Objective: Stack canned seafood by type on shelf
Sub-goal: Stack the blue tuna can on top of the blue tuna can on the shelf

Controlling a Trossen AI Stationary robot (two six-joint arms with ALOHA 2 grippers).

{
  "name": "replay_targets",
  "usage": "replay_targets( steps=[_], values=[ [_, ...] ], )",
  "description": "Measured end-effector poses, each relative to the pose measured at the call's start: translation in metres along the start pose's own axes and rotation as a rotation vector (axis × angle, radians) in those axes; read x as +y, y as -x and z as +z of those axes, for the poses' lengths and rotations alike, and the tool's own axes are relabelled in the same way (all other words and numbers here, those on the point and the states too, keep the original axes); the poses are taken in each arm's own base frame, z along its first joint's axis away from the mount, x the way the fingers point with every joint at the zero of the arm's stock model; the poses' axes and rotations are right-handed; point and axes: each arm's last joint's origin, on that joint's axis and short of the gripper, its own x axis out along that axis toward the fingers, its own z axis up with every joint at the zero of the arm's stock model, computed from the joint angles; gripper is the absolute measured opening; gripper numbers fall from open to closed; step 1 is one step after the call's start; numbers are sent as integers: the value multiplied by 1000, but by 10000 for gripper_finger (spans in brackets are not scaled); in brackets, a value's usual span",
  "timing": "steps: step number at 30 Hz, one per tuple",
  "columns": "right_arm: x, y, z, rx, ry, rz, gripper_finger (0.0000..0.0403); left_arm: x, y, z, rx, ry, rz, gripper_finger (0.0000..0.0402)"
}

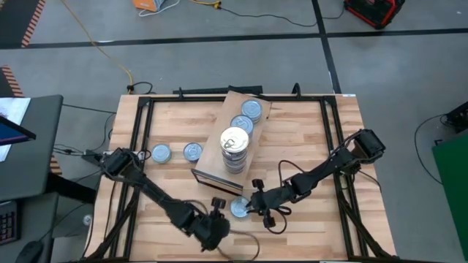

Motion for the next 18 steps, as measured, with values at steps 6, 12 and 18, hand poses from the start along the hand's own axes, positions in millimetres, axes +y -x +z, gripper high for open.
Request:
replay_targets(
  steps=[6, 12, 18],
  values=[
    [-1, -13, -11, 25, 2, -8, 120, -12, -2, -12, -15, -126, 12, 45],
    [-6, -11, -14, 82, -35, -26, 120, -3, -7, -16, -8, -131, 100, 45],
    [-6, -10, -16, 112, -47, -33, 120, 12, -15, -12, -3, -48, 73, 45]
  ],
)
